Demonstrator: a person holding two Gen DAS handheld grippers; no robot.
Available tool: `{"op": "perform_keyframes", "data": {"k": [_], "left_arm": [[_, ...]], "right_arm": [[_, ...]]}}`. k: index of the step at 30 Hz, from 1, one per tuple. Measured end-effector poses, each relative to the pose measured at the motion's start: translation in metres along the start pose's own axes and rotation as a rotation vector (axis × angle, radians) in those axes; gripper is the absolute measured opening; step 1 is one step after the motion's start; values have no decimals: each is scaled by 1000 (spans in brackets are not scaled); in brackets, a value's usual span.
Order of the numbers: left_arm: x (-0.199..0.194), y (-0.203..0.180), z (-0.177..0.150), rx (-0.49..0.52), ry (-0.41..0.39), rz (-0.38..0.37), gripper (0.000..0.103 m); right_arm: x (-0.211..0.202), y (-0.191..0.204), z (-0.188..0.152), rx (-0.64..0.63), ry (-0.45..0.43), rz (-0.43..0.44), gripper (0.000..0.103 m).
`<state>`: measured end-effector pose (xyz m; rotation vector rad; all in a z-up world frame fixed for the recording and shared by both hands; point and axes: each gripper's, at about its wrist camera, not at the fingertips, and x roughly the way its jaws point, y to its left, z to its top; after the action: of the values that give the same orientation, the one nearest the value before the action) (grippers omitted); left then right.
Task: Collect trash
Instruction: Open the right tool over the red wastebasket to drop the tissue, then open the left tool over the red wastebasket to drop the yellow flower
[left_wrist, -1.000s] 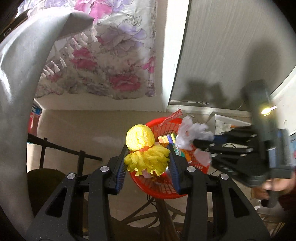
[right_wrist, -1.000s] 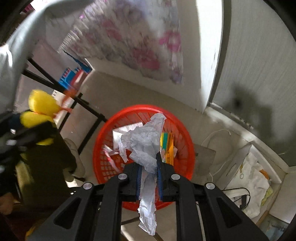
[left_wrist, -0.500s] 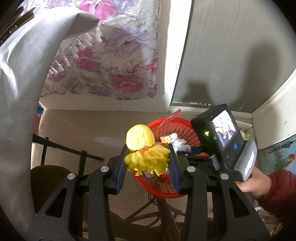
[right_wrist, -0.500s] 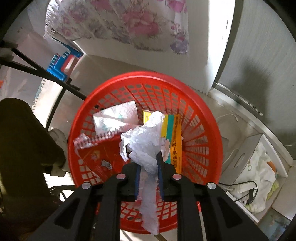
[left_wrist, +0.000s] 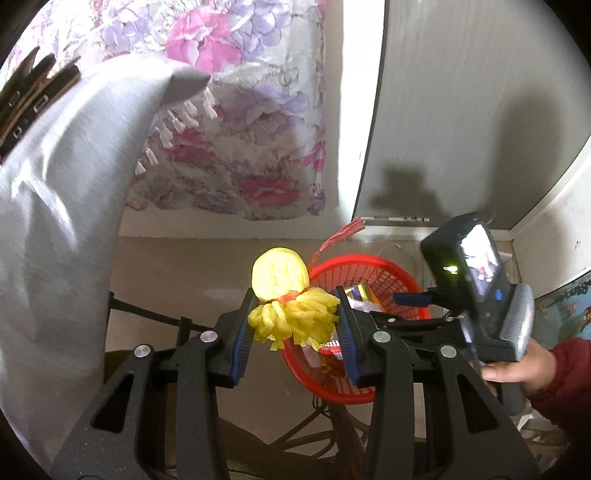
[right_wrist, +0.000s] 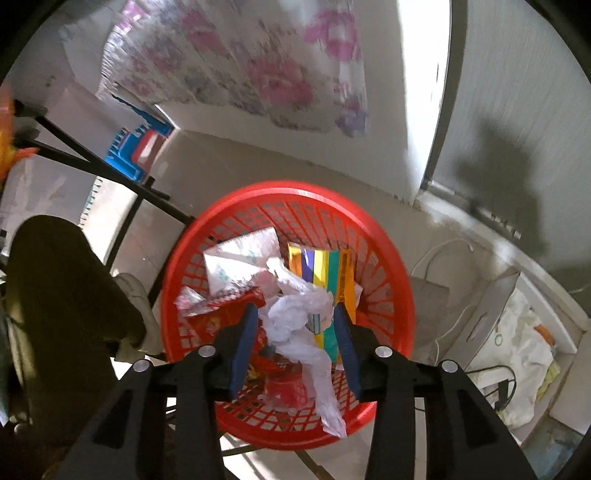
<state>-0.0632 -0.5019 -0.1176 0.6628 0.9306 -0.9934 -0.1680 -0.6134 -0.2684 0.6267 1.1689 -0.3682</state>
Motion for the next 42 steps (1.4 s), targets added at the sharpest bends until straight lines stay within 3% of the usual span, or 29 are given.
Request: {"op": "perform_keyframes", "data": {"k": [13, 17, 19, 28, 42], "left_arm": [[12, -25, 0, 47, 17, -35, 41], [26, -37, -2, 72, 34, -45, 41], [33, -41, -2, 76, 47, -58, 41], [66, -55, 0, 87, 100, -90, 41], [138, -49, -19, 53, 326, -155, 41]], "right_arm": [[-148, -21, 20, -11, -323, -64, 42], [-174, -23, 22, -5, -397, -66, 45], [-180, -23, 22, -1, -415, -54, 48], [-175, -29, 20, 33, -415, -33, 49], [-160, -43, 17, 87, -394, -1, 49]]}}
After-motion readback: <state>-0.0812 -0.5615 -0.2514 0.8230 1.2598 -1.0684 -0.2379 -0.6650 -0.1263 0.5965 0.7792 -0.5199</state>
